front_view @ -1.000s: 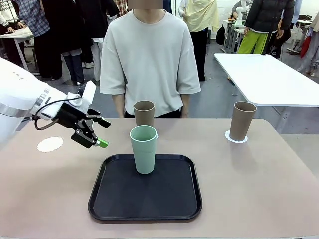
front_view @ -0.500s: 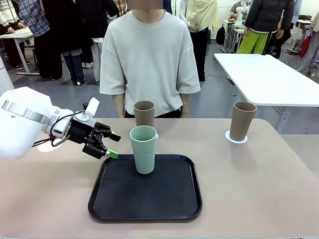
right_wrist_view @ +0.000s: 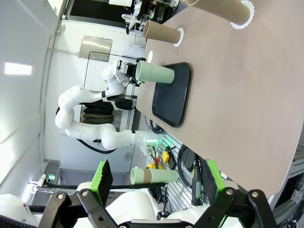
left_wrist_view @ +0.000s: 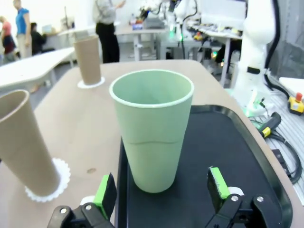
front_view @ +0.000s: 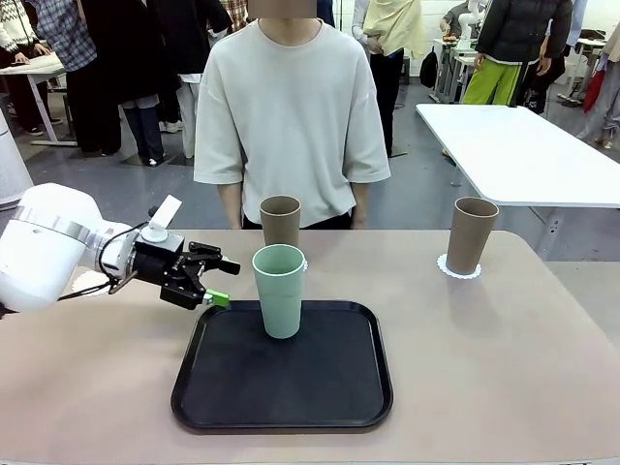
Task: Place coasters on the table and set cups on them.
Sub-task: Take one Reusable plastic cup from the Flat Tray and place it on a coaster set by the human.
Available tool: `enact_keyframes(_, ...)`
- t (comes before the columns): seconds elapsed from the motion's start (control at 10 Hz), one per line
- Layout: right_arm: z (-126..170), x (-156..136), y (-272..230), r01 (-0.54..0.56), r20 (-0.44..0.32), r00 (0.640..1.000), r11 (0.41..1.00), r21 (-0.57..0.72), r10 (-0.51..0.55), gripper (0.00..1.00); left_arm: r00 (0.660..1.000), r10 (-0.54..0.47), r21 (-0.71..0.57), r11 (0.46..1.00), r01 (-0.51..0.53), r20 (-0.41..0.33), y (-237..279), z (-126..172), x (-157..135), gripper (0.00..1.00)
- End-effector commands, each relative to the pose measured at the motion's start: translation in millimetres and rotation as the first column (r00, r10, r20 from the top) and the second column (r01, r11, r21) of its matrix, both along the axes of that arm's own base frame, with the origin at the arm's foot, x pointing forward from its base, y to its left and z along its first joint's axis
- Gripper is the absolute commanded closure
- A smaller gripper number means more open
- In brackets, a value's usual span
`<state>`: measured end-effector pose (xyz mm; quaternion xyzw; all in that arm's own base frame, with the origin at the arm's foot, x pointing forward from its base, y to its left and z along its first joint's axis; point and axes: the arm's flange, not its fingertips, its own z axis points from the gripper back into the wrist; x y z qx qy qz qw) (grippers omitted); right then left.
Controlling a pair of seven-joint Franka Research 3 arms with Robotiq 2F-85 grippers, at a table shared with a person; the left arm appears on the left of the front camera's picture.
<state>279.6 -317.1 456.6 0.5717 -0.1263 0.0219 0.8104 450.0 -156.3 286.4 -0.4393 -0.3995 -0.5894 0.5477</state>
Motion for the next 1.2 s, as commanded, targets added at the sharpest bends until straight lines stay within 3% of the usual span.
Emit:
enact_keyframes(0.0, 1, -2, 0, -0.002, 0.005, 1.0, 1.0, 0.007, 0.002, 0.0, 0.998, 0.022, -0.026, 0.999, -0.02, 0.059, -7, -7, -2, 0.0)
enact_keyframes(0.1, 1, -2, 0, -0.002, 0.005, 1.0, 1.0, 0.007, 0.002, 0.0, 1.0, 0.0, 0.0, 1.0, 0.0, 0.0, 0, 0, 0, 0.0)
enact_keyframes(0.5, 1, -2, 0, -0.002, 0.005, 1.0, 1.0, 0.007, 0.002, 0.0, 1.0, 0.008, 0.031, 0.999, -0.009, 0.015, -4, -2, -3, 0.0)
enact_keyframes(0.8, 1, -2, 0, -0.002, 0.005, 1.0, 1.0, 0.007, 0.002, 0.0, 0.997, 0.061, 0.129, 0.99, -0.055, -0.044, -15, 1, -1, 0.0)
enact_keyframes(1.1, 1, -2, 0, -0.002, 0.005, 1.0, 1.0, 0.007, 0.002, 0.0, 0.995, 0.027, 0.143, 0.99, -0.013, -0.092, -24, 2, 1, 0.0)
